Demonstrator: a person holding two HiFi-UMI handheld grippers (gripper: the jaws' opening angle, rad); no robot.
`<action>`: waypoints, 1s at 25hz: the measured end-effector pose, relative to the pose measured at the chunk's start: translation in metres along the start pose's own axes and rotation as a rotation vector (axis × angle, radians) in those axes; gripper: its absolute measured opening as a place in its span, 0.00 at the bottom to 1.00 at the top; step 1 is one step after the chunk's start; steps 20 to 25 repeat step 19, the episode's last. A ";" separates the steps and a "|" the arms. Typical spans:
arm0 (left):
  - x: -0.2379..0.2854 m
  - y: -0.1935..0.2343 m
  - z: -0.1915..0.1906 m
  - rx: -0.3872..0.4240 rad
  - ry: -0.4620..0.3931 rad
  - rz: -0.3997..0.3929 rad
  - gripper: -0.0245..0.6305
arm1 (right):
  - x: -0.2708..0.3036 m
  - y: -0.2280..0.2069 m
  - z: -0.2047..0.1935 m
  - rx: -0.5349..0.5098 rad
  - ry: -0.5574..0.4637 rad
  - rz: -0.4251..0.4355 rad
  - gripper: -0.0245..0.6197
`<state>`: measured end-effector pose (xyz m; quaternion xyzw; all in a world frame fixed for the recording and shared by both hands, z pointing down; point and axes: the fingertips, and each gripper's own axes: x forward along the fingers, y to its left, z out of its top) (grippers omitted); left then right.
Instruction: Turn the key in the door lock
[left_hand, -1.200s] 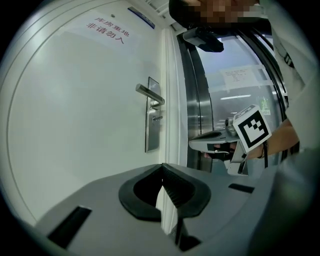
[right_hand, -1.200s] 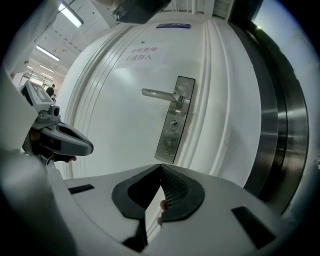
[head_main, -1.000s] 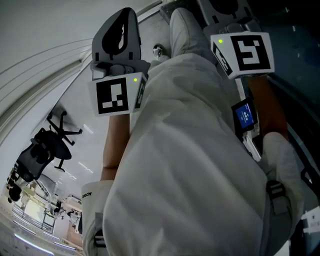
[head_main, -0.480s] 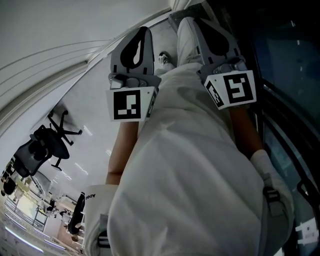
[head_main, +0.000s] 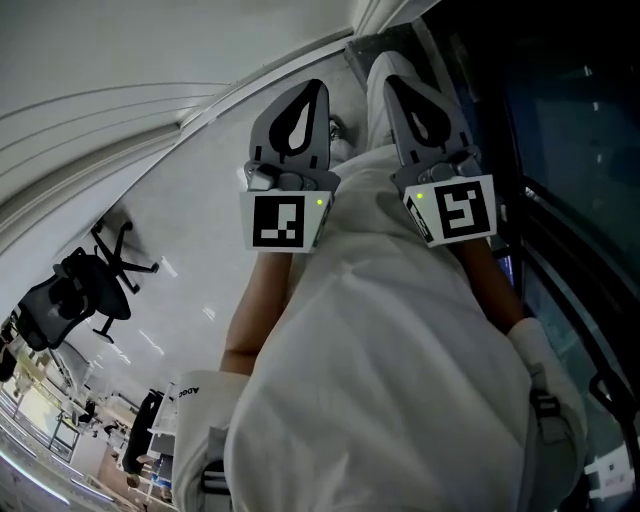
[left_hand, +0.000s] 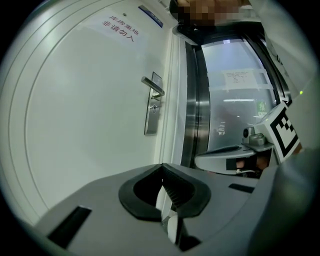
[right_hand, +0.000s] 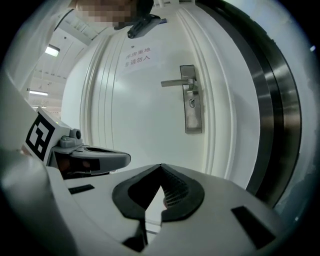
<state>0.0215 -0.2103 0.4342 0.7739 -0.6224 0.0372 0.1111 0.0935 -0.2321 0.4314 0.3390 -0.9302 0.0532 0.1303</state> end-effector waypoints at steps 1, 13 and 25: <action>-0.002 0.000 -0.001 -0.006 -0.001 0.002 0.05 | 0.000 0.003 -0.001 -0.007 0.006 0.004 0.04; -0.028 0.013 -0.006 -0.030 -0.011 0.094 0.05 | 0.008 0.028 -0.015 -0.034 0.076 0.109 0.04; -0.036 0.010 -0.009 -0.069 0.000 0.097 0.05 | 0.006 0.030 -0.027 -0.044 0.126 0.133 0.04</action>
